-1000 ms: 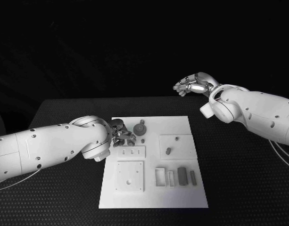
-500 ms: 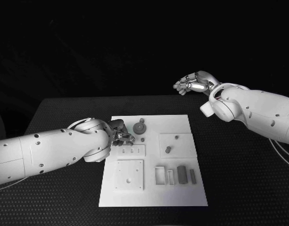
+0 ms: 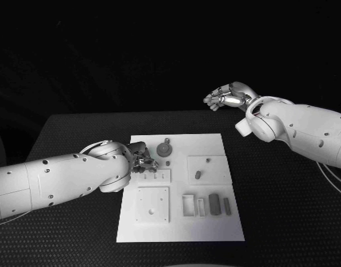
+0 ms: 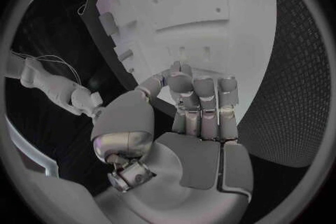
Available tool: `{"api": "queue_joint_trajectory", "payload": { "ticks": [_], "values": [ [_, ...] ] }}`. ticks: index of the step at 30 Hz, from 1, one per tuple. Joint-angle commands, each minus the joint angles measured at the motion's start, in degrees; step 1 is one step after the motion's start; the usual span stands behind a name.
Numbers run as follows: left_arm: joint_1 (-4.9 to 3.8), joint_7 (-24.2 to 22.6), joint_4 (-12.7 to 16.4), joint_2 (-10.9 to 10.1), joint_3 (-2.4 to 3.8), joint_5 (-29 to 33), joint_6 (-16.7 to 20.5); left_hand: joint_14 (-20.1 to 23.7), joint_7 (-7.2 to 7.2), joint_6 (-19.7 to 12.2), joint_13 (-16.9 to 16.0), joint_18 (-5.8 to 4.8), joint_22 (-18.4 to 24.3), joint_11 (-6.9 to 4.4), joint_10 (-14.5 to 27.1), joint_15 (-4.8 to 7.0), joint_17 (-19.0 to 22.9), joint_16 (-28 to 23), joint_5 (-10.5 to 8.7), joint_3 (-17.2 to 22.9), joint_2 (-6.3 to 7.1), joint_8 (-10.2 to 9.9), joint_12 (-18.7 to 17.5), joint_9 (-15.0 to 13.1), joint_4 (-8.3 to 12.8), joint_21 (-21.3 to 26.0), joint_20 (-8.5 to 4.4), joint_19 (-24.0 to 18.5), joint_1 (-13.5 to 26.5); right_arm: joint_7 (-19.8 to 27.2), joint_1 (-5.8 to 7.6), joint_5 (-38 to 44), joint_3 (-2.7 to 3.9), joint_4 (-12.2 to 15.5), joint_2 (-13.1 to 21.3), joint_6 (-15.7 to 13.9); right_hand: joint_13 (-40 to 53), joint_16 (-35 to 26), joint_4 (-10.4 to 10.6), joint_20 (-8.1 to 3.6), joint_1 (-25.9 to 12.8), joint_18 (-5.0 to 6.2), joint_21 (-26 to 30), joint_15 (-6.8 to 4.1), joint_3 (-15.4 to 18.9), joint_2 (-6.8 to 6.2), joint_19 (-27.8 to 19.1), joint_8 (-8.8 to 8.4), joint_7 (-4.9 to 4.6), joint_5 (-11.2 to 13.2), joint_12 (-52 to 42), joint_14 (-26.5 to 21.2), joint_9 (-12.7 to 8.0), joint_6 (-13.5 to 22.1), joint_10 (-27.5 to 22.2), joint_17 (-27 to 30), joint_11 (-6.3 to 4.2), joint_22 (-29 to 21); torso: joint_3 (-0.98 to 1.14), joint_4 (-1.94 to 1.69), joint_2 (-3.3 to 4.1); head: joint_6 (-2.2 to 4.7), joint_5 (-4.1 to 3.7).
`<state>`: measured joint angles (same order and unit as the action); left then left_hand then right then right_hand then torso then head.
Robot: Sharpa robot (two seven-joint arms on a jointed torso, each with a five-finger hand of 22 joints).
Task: Assemble the parts on the task board
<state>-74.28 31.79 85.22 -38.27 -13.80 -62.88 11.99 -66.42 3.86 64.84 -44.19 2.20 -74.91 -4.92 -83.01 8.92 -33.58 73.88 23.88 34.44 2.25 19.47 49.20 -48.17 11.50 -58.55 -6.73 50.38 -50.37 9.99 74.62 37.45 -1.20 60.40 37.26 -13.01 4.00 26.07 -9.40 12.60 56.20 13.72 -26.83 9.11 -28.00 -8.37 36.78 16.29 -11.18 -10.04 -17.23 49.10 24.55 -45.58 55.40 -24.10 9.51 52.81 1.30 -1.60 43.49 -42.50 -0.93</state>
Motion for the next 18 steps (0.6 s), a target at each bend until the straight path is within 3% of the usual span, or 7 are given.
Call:
{"api": "queue_joint_trajectory", "payload": {
  "ticks": [1, 18],
  "values": [
    [0.28, -0.45, 0.05, 0.23, 0.03, -3.22, 0.58, 0.82, -4.11, 5.90, 0.10, -0.96, -0.86, -1.40, 1.87, 1.03, 0.10, 0.35, 0.29, 1.16, -0.74, -0.12, 0.17, 0.01, 0.91, 0.10, -7.94, 0.16, -0.68, 0.35, 0.00, 0.03, 0.03, 0.08, -0.09, 0.49, -0.01, -0.39, 0.40, 0.03, 0.08, -0.21, 0.24, 0.10, 0.15, 0.17, -0.52, 0.40, -0.10, -0.44, 0.29, -0.23, -0.11, 0.46, 0.49, -0.15, 0.07, 0.11, 0.00, -0.02, 0.02, -0.11, -0.05],
    [1.14, -0.64, 0.13, 0.29, 0.03, -4.03, 1.47, 0.84, -4.10, 6.17, 0.25, -0.97, -0.87, -1.35, 1.84, 0.98, 0.26, 0.45, -0.59, 0.90, -0.73, -0.21, 0.25, 0.36, 0.49, 0.11, -7.95, 0.12, -0.44, 0.33, 0.00, 0.02, 0.03, 0.04, -0.06, 0.54, 0.00, -0.54, 0.54, 0.01, -0.01, -0.24, 0.35, 0.13, 0.29, 0.10, -0.59, 0.46, -0.10, -0.89, 0.51, -0.28, -0.18, 0.45, 0.60, -0.31, 0.06, 0.25, -0.01, -0.04, -0.03, -0.71, -0.13]
  ]
}}
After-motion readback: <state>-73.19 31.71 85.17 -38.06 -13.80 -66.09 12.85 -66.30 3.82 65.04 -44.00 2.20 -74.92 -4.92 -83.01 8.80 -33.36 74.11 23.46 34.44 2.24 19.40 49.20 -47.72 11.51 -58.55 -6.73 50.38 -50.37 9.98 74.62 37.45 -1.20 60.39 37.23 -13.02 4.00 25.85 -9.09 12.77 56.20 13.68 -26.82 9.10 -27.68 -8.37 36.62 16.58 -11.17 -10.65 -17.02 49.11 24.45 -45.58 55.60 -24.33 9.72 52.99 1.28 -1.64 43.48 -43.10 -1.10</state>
